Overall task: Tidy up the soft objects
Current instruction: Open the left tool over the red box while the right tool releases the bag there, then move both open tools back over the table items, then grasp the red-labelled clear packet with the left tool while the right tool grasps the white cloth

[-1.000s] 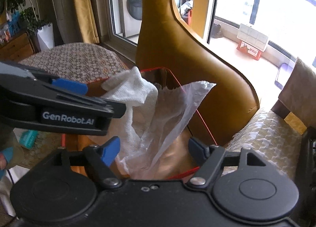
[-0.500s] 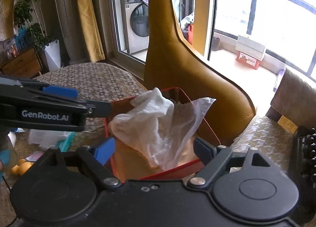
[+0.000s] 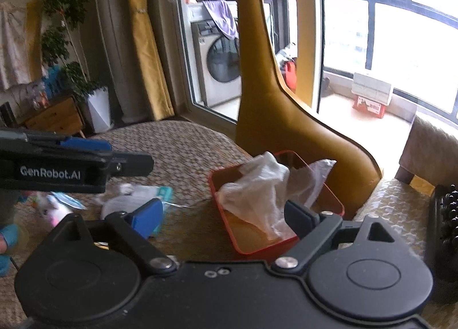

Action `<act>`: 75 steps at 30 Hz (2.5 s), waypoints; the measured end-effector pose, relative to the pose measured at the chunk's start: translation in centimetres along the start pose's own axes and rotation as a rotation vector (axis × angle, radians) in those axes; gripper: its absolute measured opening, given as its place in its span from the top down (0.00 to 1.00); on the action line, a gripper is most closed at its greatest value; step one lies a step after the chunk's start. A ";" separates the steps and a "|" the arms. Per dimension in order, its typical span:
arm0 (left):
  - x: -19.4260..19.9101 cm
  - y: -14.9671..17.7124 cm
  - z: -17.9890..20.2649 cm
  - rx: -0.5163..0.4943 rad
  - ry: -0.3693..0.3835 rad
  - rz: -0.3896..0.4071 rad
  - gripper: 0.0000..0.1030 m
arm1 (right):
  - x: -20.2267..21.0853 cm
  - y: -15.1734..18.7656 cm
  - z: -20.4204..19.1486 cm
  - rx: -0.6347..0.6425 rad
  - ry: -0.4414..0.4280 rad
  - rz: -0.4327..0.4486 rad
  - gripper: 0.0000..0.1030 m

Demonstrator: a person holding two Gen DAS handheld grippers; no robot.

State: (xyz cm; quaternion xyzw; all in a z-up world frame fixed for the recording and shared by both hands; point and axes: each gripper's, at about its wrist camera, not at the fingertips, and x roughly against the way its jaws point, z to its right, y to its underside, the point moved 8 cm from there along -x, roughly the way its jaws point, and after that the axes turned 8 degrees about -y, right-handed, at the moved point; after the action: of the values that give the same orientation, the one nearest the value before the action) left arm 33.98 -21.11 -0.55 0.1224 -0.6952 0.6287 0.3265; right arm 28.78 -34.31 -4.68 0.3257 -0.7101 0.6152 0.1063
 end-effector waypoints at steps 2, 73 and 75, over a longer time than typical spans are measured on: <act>1.3 0.6 -0.8 0.004 -0.005 0.011 0.31 | 0.6 0.0 -1.1 -0.006 -0.016 0.019 0.09; 2.8 22.4 -10.6 0.124 -0.173 -0.066 0.00 | -10.6 12.9 -11.8 0.035 -0.102 -0.173 0.00; 2.2 22.6 -10.5 0.134 -0.169 -0.073 0.00 | -11.5 13.1 -11.9 0.051 -0.096 -0.192 0.00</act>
State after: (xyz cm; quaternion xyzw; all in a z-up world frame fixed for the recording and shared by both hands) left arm 22.33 -6.52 -17.24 0.2216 -0.6717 0.6488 0.2806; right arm 26.84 -18.93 -18.89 0.4237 -0.6642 0.6037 0.1223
